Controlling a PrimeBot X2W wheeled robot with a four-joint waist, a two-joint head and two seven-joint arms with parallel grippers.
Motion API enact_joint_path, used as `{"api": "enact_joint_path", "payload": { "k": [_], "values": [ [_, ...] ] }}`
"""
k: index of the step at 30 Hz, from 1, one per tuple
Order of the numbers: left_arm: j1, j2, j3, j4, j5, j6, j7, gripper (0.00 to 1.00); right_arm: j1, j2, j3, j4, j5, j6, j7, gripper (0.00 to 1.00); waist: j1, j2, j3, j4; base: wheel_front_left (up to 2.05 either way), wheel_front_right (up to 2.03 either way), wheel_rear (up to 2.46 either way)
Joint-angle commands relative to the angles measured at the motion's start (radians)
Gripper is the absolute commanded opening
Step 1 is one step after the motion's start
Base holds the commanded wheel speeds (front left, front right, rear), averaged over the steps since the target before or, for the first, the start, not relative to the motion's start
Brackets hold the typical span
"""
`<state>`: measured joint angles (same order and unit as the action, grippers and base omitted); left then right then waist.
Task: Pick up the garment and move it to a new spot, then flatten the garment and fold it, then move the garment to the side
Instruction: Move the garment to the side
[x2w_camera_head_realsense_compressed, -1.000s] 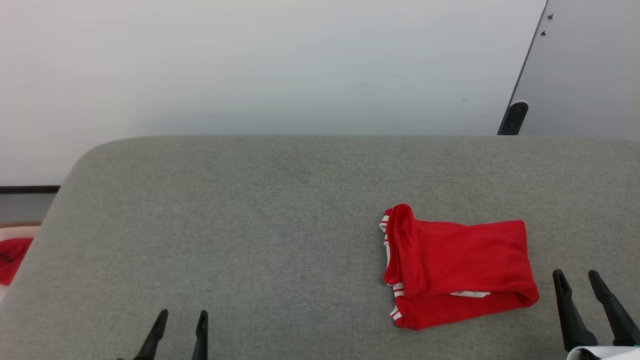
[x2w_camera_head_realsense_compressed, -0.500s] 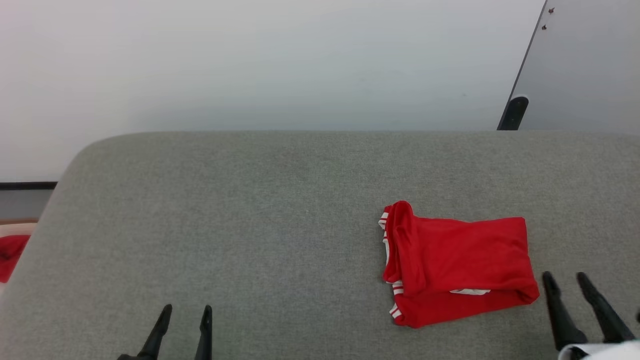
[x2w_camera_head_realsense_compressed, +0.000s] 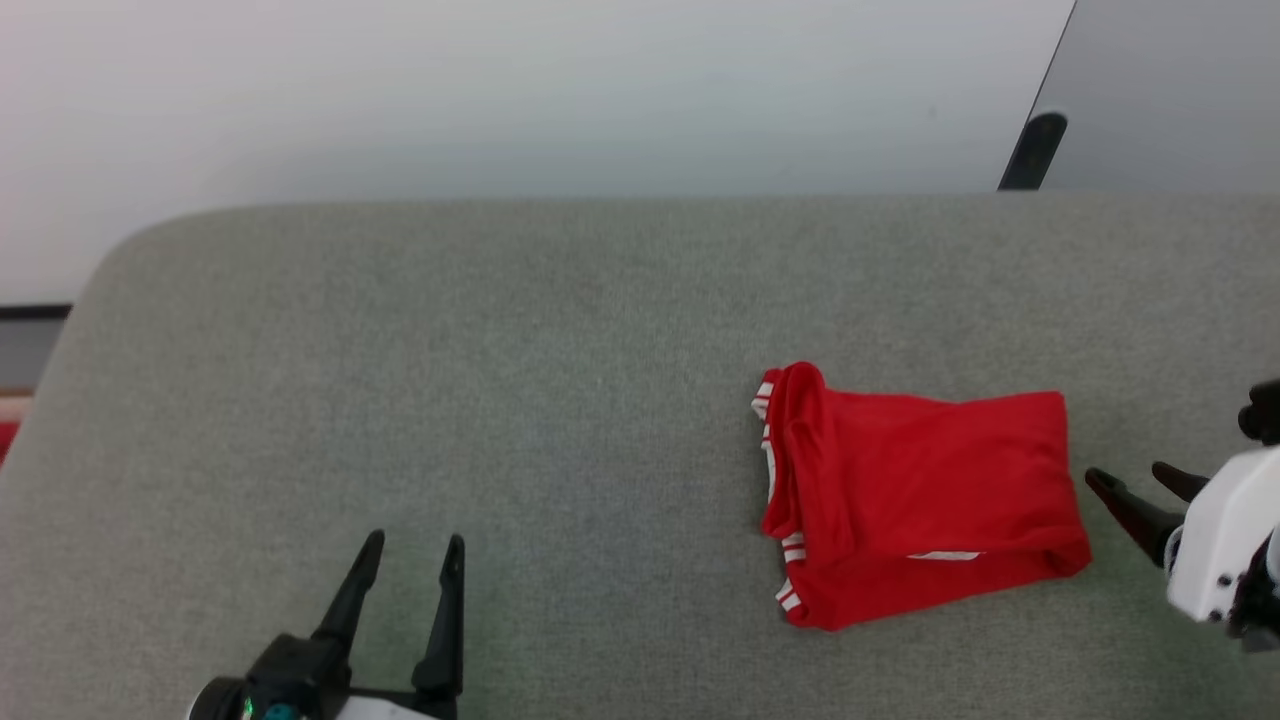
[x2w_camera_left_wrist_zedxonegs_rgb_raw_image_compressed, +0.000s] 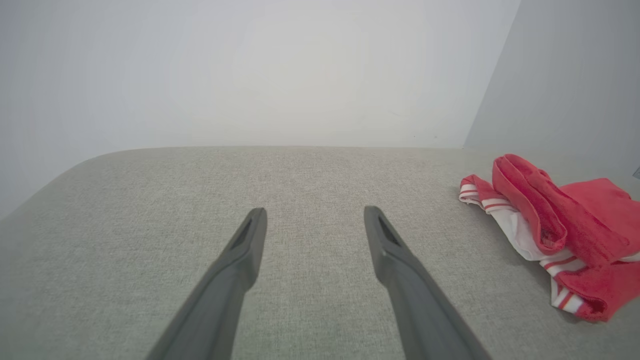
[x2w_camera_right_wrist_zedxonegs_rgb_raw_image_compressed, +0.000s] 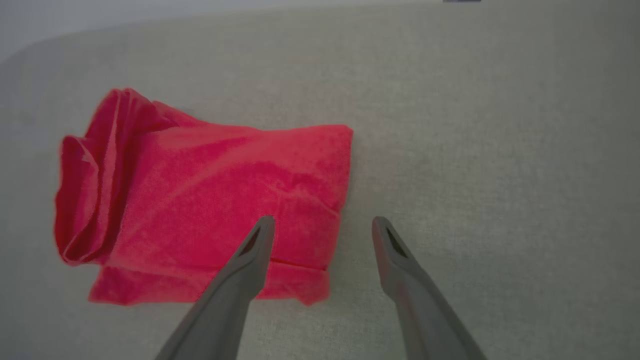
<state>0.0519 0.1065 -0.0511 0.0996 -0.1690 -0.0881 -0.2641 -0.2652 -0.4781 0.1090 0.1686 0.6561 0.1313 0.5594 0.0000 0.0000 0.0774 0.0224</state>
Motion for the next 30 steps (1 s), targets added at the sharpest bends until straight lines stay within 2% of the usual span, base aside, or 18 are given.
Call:
{"api": "enact_joint_path", "payload": {
  "k": [1,6,12,23,24,26,30],
  "values": [
    [-0.023,-0.002,-0.004,0.003,0.003,-0.004,0.001,1.00,-0.043,-0.014,0.001,0.032,0.026,-0.001,0.079,1.00,0.0000,0.0000,0.047,0.013,0.00,0.00,0.00],
    [-0.061,-0.010,-0.012,0.012,0.007,-0.009,0.000,1.00,-0.142,-0.003,-0.015,0.124,0.071,-0.001,0.210,1.00,0.0000,0.0000,0.096,0.029,0.00,0.00,0.00],
    [-0.097,-0.019,-0.021,0.017,0.012,-0.014,0.000,1.00,-0.206,0.020,0.020,0.211,0.081,-0.001,0.270,1.00,0.0000,0.0000,0.136,0.048,0.00,0.00,0.00],
    [-0.140,-0.036,-0.030,0.039,0.015,-0.022,0.000,1.00,-0.203,0.026,0.114,0.317,0.078,-0.002,0.240,1.00,0.0000,0.0000,0.176,0.074,0.00,0.00,0.00],
    [-0.142,-0.037,-0.028,0.041,0.015,-0.022,0.000,1.00,-0.202,0.027,0.118,0.317,0.082,-0.002,0.228,0.58,0.0000,0.0000,0.177,0.073,0.00,0.00,0.00],
    [-0.146,-0.040,-0.025,0.044,0.015,-0.023,0.000,1.00,-0.201,0.026,0.119,0.324,0.090,-0.002,0.205,0.00,0.0000,0.0000,0.177,0.071,0.00,0.00,0.00],
    [-0.153,-0.043,-0.021,0.046,0.017,-0.025,0.000,1.00,-0.197,0.016,0.114,0.328,0.113,-0.003,0.153,0.00,0.0000,0.0000,0.171,0.060,0.00,0.00,0.00]
  ]
}}
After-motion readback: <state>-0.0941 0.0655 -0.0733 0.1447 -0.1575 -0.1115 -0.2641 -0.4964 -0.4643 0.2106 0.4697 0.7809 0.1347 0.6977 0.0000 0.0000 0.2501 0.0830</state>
